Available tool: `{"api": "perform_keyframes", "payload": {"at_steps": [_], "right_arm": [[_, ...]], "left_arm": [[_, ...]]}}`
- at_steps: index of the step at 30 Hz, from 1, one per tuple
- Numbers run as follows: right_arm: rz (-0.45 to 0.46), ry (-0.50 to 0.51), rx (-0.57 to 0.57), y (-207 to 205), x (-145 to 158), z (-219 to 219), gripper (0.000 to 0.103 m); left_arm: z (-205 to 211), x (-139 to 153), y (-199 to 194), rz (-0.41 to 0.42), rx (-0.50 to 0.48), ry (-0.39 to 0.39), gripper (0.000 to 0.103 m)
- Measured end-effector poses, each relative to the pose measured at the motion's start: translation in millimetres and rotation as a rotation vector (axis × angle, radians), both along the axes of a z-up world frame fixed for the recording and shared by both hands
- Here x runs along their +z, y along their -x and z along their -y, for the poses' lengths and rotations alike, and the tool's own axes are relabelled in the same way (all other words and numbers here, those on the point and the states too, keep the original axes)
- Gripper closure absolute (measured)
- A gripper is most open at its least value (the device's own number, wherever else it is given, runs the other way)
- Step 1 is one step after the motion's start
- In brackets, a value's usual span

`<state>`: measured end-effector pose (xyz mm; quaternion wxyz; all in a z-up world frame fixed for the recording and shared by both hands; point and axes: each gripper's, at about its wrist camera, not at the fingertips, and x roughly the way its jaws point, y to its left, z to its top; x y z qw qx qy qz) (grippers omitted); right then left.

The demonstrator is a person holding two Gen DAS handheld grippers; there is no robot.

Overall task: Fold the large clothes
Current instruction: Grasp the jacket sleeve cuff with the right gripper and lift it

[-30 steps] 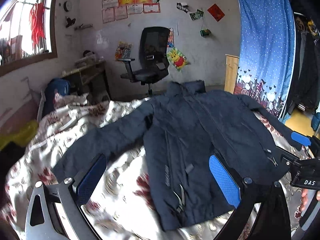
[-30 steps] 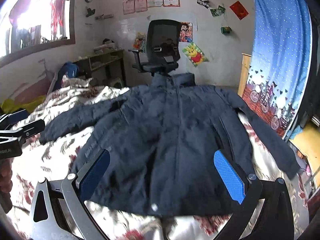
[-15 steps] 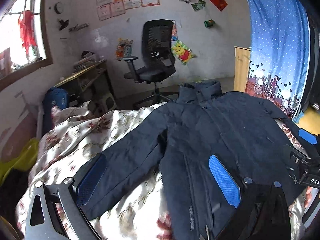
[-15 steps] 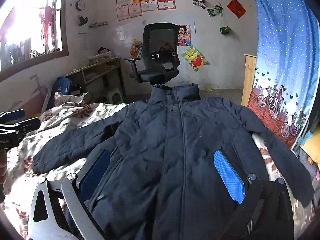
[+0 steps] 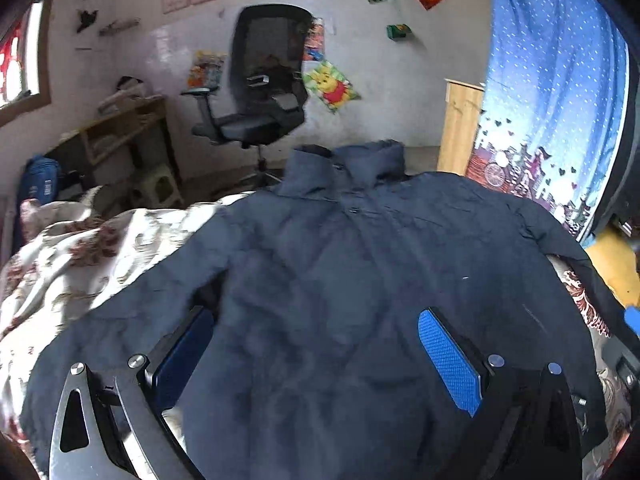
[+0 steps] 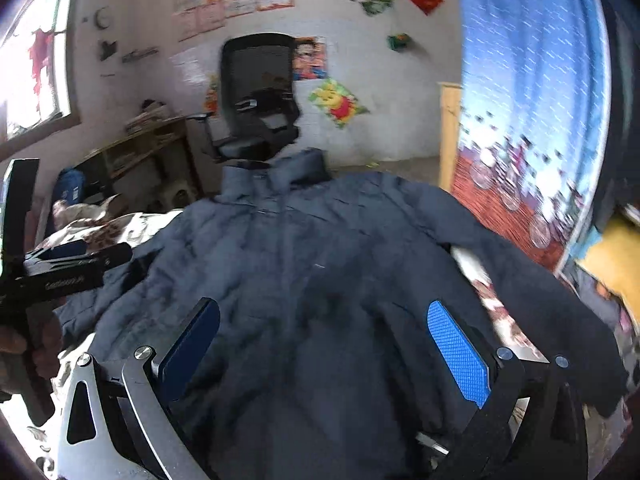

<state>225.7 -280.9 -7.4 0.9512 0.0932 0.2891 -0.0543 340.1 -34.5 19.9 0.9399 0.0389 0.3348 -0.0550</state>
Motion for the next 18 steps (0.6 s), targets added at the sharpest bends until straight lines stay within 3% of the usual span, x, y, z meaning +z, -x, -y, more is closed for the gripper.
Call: {"api": "perform_keyframes", "payload": {"at_steps": [9, 18], "right_arm": [[-0.069, -0.241, -0.196, 25, -56, 96, 0.001], [0.005, -0.652, -0.381, 39, -111, 170, 0.001]], "left_arm": [[81, -38, -42, -0.054, -0.088, 0.055, 0.000], [133, -72, -62, -0.075, -0.115, 0.019, 0.000]]}}
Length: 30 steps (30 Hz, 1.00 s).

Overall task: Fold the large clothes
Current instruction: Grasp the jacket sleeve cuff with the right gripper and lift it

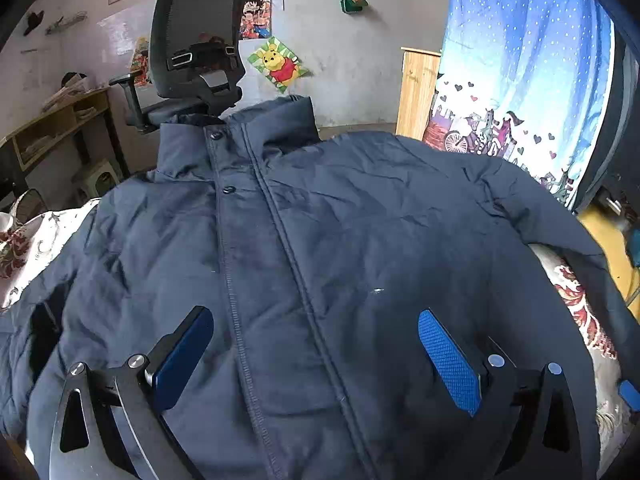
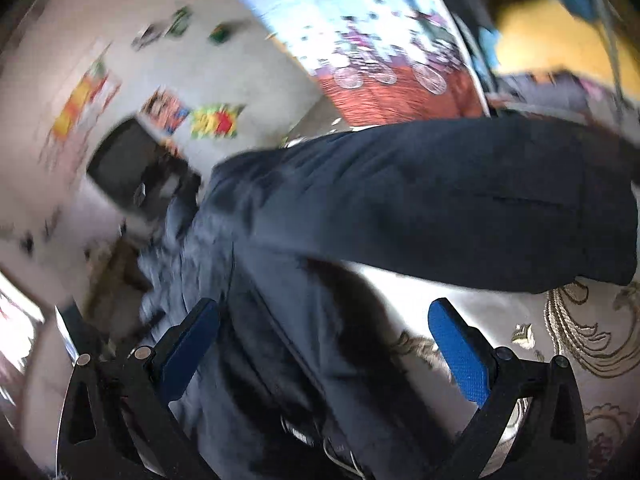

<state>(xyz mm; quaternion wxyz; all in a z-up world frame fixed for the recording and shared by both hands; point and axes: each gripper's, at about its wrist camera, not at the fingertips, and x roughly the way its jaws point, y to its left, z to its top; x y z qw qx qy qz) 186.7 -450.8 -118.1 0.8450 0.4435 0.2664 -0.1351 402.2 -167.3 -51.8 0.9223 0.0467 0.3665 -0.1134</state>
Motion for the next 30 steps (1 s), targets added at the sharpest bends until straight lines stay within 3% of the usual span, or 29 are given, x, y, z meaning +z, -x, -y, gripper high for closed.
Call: {"api": "perform_keyframes", "payload": {"at_steps": [2, 6, 8, 9, 13, 14, 18, 22, 26, 30], "right_arm": [[0.032, -0.072, -0.042, -1, -12, 8, 0.002], [0.051, -0.146, -0.145, 0, -30, 19, 0.037], [0.045, -0.170, -0.209, 0, -38, 24, 0.046], [0.041, -0.174, -0.227, -2, -39, 27, 0.055], [0.013, -0.133, -0.270, -14, -38, 41, 0.090], [0.008, -0.109, -0.269, -18, -35, 42, 0.092], [0.003, 0.070, -0.249, -37, -3, 38, 0.097], [0.037, 0.342, -0.173, -74, 56, 19, 0.098], [0.106, 0.602, -0.008, -127, 126, -23, 0.099], [0.139, 0.769, 0.172, -179, 178, -79, 0.099]], "left_arm": [[5, -8, -4, -0.019, 0.007, -0.005, 0.000], [12, -27, -12, -0.065, 0.015, -0.048, 0.000], [15, -38, -15, -0.093, 0.021, -0.083, 0.000], [16, -42, -16, -0.106, 0.021, -0.090, 0.000], [18, -55, -24, -0.168, 0.011, -0.092, 0.000], [18, -56, -24, -0.174, 0.010, -0.087, 0.000], [13, -50, -23, -0.174, 0.009, -0.077, 0.000], [-7, -33, -21, -0.157, 0.030, -0.058, 0.000], [-38, -6, -20, -0.107, 0.061, -0.043, 0.000], [-82, 25, -17, -0.069, 0.117, -0.025, 0.000]]}}
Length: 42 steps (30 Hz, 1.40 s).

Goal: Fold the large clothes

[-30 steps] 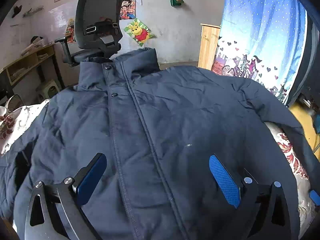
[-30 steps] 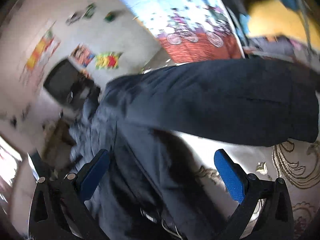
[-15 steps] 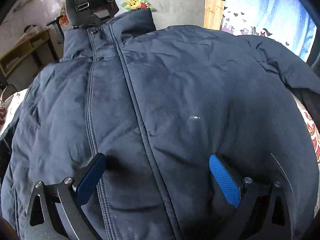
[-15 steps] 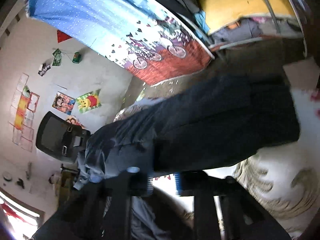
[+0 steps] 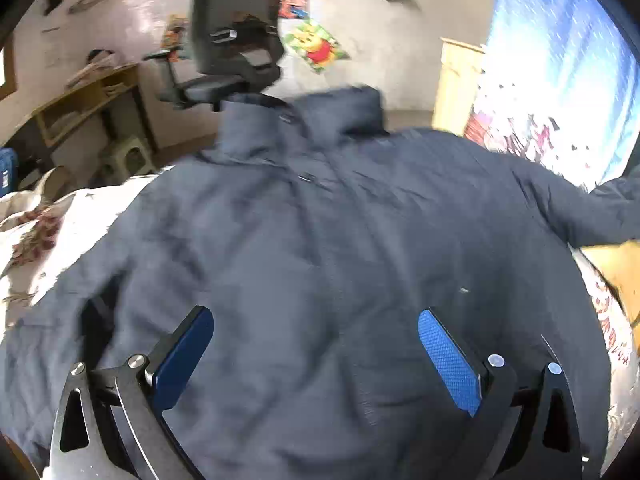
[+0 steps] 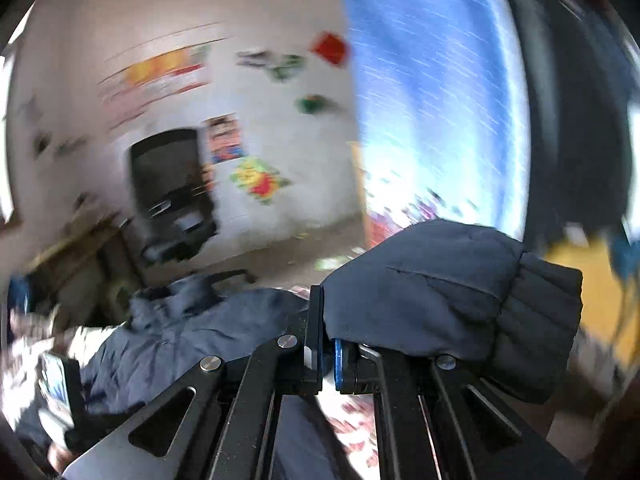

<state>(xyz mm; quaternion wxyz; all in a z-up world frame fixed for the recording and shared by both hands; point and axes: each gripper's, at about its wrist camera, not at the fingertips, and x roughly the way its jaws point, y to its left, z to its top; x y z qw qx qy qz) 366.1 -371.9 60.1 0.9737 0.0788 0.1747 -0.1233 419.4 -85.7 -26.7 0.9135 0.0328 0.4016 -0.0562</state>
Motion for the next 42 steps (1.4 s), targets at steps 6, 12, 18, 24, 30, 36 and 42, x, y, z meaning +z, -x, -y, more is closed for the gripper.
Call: {"api": "perform_keyframes", "payload": {"at_steps": [6, 12, 18, 24, 30, 36, 42], "right_arm": [[-0.137, 0.223, 0.285, -69, 30, -121, 0.099], [-0.256, 0.291, 0.547, -111, 3, -233, 0.099], [-0.363, 0.347, 0.688, -109, -73, -292, 0.099], [-0.483, 0.292, 0.777, -98, -161, -300, 0.090], [-0.491, 0.209, 0.859, -80, -173, -279, 0.038], [-0.415, 0.180, 0.658, -77, -158, -192, 0.037], [-0.433, -0.011, 0.321, -132, -166, -103, 0.037]], "left_arm": [[-95, 30, 28, -0.018, 0.089, 0.169, 0.000], [-173, 37, 48, -0.008, 0.189, 0.230, 0.000], [-231, 18, 61, -0.043, 0.254, 0.339, 0.001], [-223, -4, 56, -0.094, 0.173, 0.380, 0.001], [-187, -23, 43, -0.120, 0.102, 0.375, 0.001], [-165, -43, 19, -0.136, 0.151, 0.285, 0.001], [-146, -69, 4, -0.174, 0.198, 0.112, 0.000]]}}
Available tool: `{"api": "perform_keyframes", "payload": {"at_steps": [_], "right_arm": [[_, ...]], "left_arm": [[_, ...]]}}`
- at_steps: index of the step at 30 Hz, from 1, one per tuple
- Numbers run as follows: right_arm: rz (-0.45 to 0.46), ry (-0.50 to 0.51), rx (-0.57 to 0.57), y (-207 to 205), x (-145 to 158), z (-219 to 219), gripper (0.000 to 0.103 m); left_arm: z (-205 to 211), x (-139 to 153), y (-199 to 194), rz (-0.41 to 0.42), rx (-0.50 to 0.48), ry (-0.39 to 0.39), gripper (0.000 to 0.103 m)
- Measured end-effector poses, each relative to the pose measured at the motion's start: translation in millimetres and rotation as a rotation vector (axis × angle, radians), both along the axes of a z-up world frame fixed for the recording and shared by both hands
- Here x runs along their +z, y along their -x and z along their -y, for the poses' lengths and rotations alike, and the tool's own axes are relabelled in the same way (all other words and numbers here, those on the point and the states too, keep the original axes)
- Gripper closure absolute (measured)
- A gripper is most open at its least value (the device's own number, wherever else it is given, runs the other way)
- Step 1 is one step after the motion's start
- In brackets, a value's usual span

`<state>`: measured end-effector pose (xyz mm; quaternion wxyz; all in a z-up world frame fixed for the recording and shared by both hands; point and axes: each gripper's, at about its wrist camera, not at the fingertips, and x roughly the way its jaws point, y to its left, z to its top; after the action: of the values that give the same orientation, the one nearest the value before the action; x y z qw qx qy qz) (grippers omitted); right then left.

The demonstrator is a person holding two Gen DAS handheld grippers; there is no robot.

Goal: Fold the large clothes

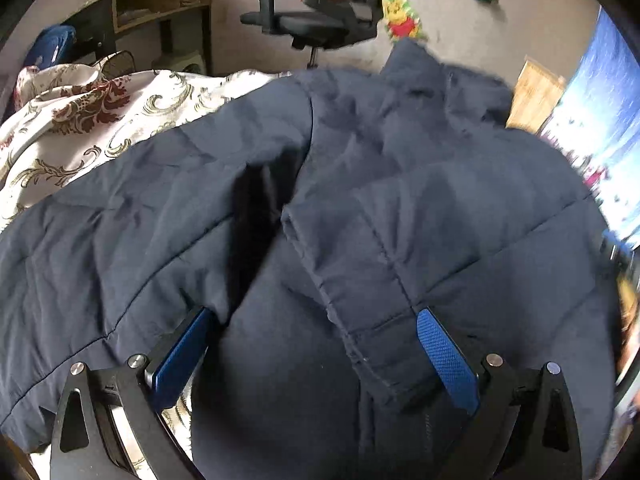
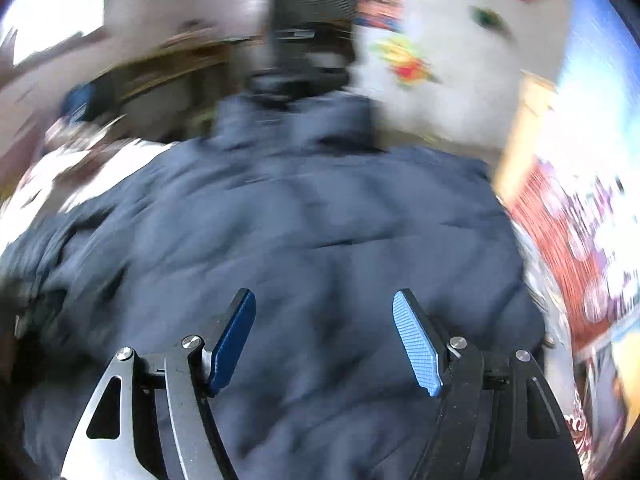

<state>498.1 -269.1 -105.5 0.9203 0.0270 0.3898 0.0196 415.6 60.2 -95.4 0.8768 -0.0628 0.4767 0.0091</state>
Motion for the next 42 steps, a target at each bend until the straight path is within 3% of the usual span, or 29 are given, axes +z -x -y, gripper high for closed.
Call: {"api": "perform_keyframes", "payload": {"at_steps": [4, 9, 12, 14, 17, 20, 25, 30, 35, 38, 42], "right_arm": [[-0.104, -0.095, -0.047, -21, -35, 23, 0.036], [-0.060, 0.045, -0.021, -10, -53, -1, 0.027], [-0.035, 0.074, -0.029, -2, -54, -6, 0.024], [-0.025, 0.104, -0.038, 6, -54, -10, 0.022], [-0.039, 0.102, -0.041, 15, -47, -14, 0.017], [-0.036, 0.068, -0.045, 15, -29, -9, 0.016], [0.058, 0.077, 0.016, 31, -6, -32, 0.016], [0.124, 0.078, 0.142, 38, 16, -75, 0.016], [0.091, 0.045, 0.242, 37, 11, -116, 0.016], [0.064, 0.049, 0.277, 36, 0, -134, 0.016], [0.004, 0.091, 0.279, 33, -22, -146, 0.015]], "left_arm": [[6, -9, -5, -0.009, 0.010, -0.056, 0.000], [5, -13, -3, 0.003, 0.016, -0.054, 0.000], [-3, -8, 4, 0.024, 0.048, 0.026, 0.000], [-14, -1, 15, 0.037, 0.100, 0.112, 0.000], [-28, 11, 33, 0.057, 0.167, 0.166, 0.000], [-46, 23, 53, 0.080, 0.238, 0.188, 0.000], [-93, 39, 90, 0.090, 0.373, 0.198, 0.000], [-149, 31, 122, 0.018, 0.530, 0.262, 0.000], [-197, 13, 165, -0.017, 0.718, 0.313, 0.000], [-224, -4, 193, -0.012, 0.843, 0.409, 0.000], [-246, -25, 205, -0.012, 0.937, 0.526, 0.001]]}}
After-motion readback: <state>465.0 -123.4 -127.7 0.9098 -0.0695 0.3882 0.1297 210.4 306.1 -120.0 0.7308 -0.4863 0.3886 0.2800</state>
